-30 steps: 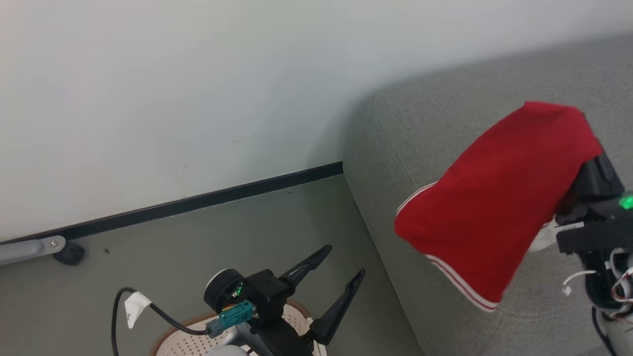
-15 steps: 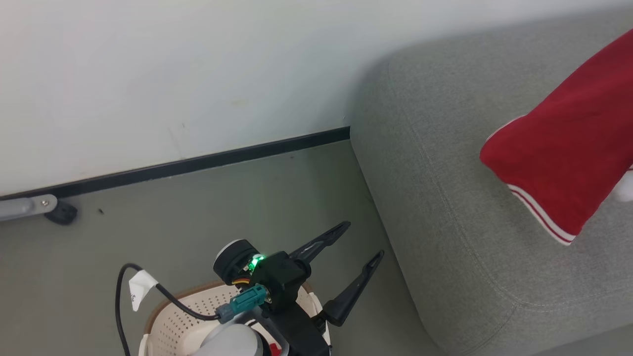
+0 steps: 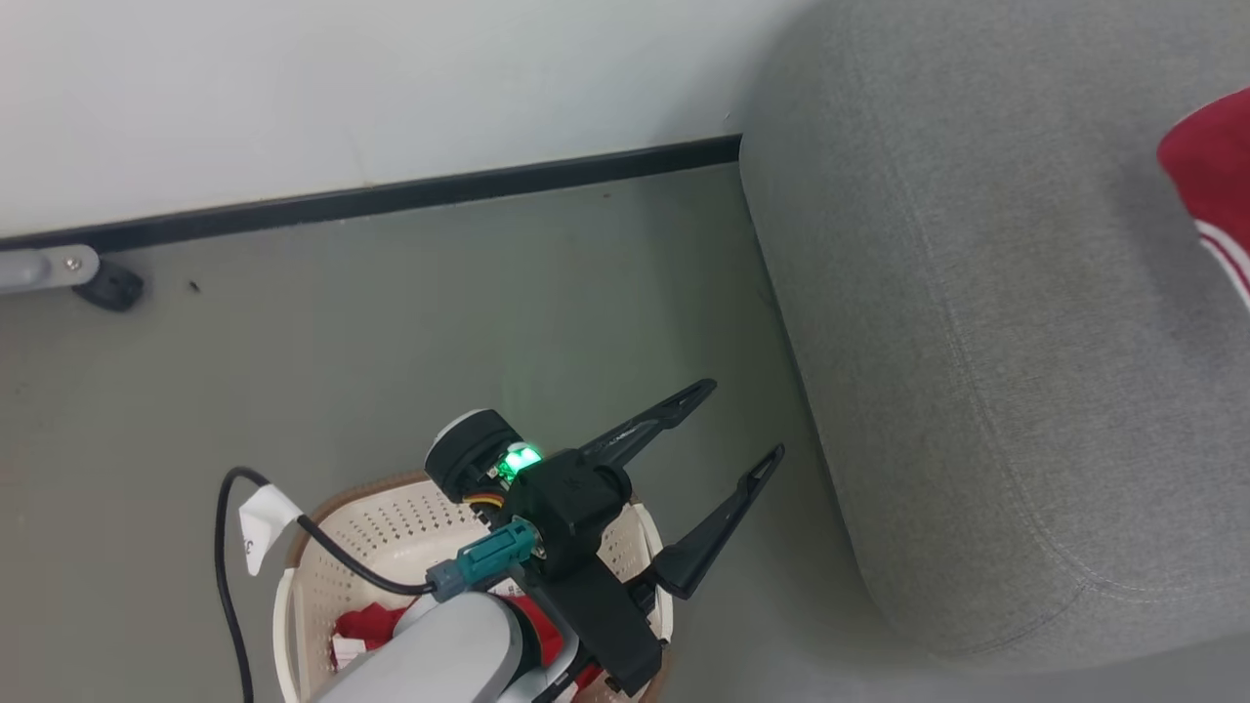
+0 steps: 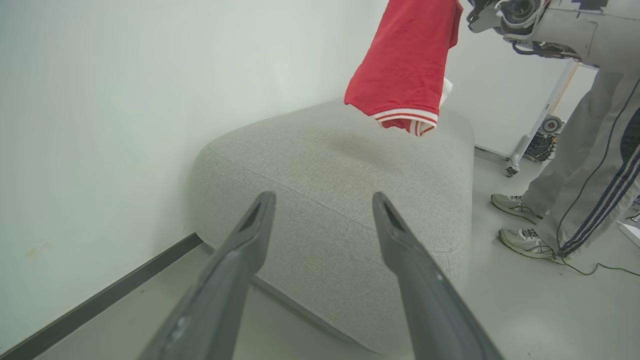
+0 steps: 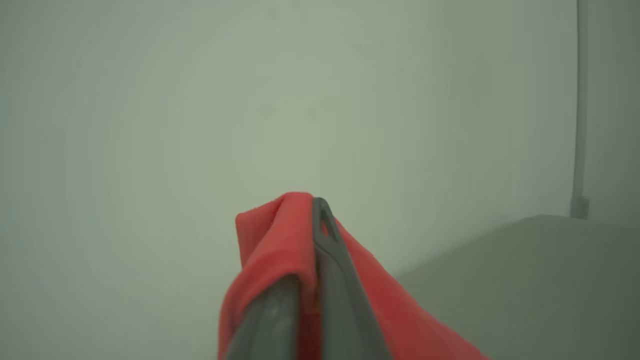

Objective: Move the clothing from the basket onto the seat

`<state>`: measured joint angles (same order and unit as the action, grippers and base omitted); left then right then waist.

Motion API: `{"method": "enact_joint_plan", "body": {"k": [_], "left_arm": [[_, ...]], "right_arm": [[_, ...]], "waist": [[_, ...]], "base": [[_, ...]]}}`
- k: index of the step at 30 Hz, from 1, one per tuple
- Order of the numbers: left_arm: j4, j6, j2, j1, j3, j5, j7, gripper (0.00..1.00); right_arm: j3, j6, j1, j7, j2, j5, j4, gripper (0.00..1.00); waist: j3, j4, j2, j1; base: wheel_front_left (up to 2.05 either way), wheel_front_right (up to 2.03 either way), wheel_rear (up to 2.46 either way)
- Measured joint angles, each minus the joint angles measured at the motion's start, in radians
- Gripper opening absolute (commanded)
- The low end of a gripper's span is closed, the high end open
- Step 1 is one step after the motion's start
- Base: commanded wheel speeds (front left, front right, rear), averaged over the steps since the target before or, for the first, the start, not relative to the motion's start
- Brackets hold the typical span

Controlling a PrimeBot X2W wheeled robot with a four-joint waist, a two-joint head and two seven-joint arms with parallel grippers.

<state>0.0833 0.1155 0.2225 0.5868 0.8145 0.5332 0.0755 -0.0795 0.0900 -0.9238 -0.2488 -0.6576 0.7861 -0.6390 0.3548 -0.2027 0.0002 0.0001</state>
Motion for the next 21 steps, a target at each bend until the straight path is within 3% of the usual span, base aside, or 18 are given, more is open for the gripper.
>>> {"method": "enact_joint_plan", "body": {"k": [2, 4, 11, 15, 21], "left_arm": [[-0.008, 0.000, 0.004, 0.013, -0.001, -0.002, -0.003, 1.00], [-0.013, 0.000, 0.007, 0.027, -0.002, -0.006, -0.007, 1.00], [-0.024, 0.000, 0.010, 0.076, -0.004, -0.008, -0.012, 1.00], [-0.021, 0.000, 0.011, 0.093, -0.007, -0.008, -0.012, 1.00], [0.004, 0.007, 0.020, 0.108, -0.015, -0.008, -0.001, 1.00]], "right_arm": [[0.025, -0.041, -0.015, 0.000, -0.018, -0.019, -0.023, 0.00], [0.033, -0.056, -0.030, 0.000, -0.026, -0.029, -0.046, 0.00], [0.006, -0.064, -0.103, 0.000, -0.018, -0.056, -0.090, 0.00], [-0.002, -0.094, -0.138, -0.001, -0.017, -0.100, -0.114, 0.00], [-0.029, -0.098, -0.170, -0.001, -0.010, -0.127, -0.153, 0.00]], "waist": [[0.026, 0.009, 0.0000, 0.0000], [0.051, 0.018, 0.0000, 0.0000], [0.141, 0.051, 0.0001, 0.0001], [0.185, 0.071, 0.0000, 0.0001], [0.227, 0.101, 0.0000, 0.0000]], "base": [[0.00, 0.00, 0.00], [0.00, 0.00, 0.00], [0.00, 0.00, 0.00], [0.00, 0.00, 0.00], [0.00, 0.00, 0.00]]}}
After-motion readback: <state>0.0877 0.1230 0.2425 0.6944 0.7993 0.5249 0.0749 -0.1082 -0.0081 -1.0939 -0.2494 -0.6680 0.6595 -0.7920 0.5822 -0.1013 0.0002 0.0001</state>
